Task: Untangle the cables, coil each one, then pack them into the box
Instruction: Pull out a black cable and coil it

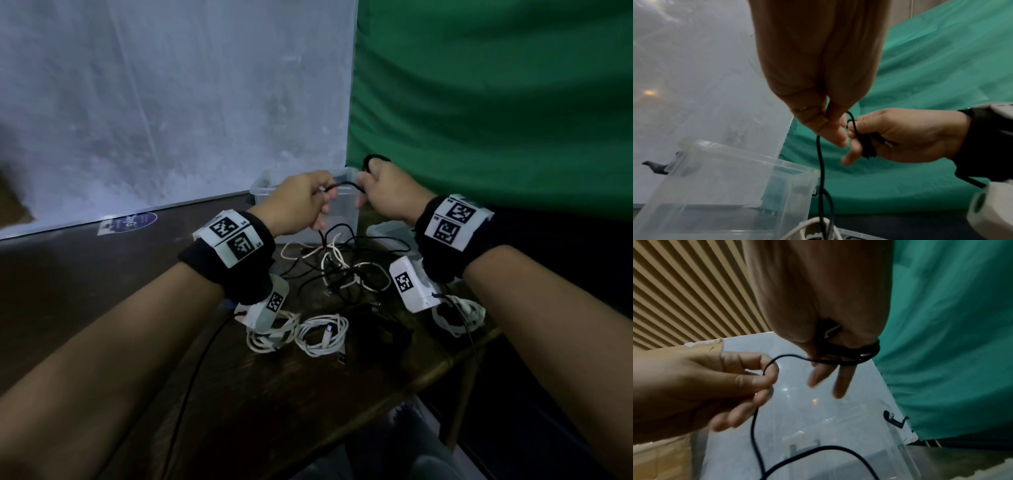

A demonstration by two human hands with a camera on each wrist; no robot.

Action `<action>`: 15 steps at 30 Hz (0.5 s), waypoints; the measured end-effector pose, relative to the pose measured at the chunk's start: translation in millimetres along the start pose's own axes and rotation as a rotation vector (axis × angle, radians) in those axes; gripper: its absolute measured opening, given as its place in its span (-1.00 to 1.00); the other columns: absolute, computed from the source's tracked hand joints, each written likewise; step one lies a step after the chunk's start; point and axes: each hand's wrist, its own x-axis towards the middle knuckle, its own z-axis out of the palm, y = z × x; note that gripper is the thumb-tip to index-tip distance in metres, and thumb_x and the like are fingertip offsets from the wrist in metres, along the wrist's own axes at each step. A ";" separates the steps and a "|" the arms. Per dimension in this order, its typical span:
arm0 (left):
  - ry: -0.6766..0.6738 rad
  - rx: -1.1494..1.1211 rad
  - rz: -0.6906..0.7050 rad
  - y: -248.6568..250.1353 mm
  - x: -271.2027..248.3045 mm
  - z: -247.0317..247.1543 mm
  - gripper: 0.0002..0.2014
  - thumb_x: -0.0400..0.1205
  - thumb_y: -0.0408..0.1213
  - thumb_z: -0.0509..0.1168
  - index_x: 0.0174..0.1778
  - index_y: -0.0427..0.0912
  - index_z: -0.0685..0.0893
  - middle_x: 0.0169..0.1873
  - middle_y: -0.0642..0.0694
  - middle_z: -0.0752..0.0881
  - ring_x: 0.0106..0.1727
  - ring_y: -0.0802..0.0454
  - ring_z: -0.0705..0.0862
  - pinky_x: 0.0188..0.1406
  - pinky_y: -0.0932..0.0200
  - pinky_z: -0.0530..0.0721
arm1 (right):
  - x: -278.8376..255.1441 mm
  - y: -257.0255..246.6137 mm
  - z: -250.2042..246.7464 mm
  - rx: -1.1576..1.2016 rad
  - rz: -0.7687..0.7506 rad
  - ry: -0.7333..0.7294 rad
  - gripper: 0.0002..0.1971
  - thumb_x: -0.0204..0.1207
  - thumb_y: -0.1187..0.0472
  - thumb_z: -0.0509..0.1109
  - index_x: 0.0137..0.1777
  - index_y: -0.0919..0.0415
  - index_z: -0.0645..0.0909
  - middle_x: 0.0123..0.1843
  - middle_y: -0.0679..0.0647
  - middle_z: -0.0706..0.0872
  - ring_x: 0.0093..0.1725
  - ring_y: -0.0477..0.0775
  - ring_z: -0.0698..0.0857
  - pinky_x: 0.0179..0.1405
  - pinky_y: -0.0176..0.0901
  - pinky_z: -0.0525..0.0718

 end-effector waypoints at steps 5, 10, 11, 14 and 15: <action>0.239 -0.024 0.112 4.1 4.7 -9.6 -0.83 0.69 -0.48 0.12 -0.09 -0.17 0.57 -0.38 0.01 0.58 -0.41 0.09 0.65 -0.36 0.36 0.65 | -2.2 1.0 4.8 0.381 0.011 -0.119 -0.59 0.69 -0.04 0.15 -0.31 0.19 0.48 -0.57 0.04 0.37 -0.61 -0.05 0.38 -0.43 -0.17 0.49; 0.298 -0.031 0.091 -1.8 7.4 -8.7 -0.86 0.68 -0.45 0.17 -0.14 -0.20 0.58 -0.39 -0.02 0.60 -0.58 0.28 0.61 -0.48 0.39 0.63 | -8.9 -7.4 3.3 0.635 -0.004 -0.239 -0.66 0.69 0.11 0.21 -0.34 0.09 0.31 -0.63 -0.12 0.22 -0.66 -0.13 0.20 -0.44 -0.20 0.56; 0.265 -0.020 0.065 -4.0 6.9 -6.2 -0.86 0.68 -0.46 0.16 -0.14 -0.22 0.58 -0.39 -0.05 0.61 -0.60 0.28 0.60 -0.50 0.39 0.63 | -9.2 -9.8 0.2 0.715 0.001 -0.242 -0.64 0.71 0.11 0.17 -0.35 0.09 0.29 -0.63 -0.13 0.21 -0.65 -0.12 0.17 -0.43 -0.19 0.55; 0.158 -0.021 -0.001 -11.3 4.4 2.6 -0.80 0.70 -0.47 0.14 -0.23 -0.27 0.57 -0.36 -0.16 0.63 -0.55 0.14 0.62 -0.47 0.33 0.68 | -7.9 -16.2 -8.0 0.925 0.020 -0.207 -0.61 0.74 0.07 0.10 -0.37 0.09 0.26 -0.65 -0.11 0.21 -0.65 -0.09 0.17 -0.45 -0.18 0.48; 0.132 -0.016 -0.013 -13.0 3.9 5.2 -0.76 0.70 -0.45 0.15 -0.29 -0.23 0.56 -0.37 -0.16 0.63 -0.53 0.12 0.63 -0.46 0.32 0.69 | -7.7 -18.2 -9.4 0.975 0.031 -0.190 -0.61 0.74 0.06 0.08 -0.37 0.10 0.26 -0.66 -0.10 0.23 -0.66 -0.10 0.17 -0.47 -0.19 0.47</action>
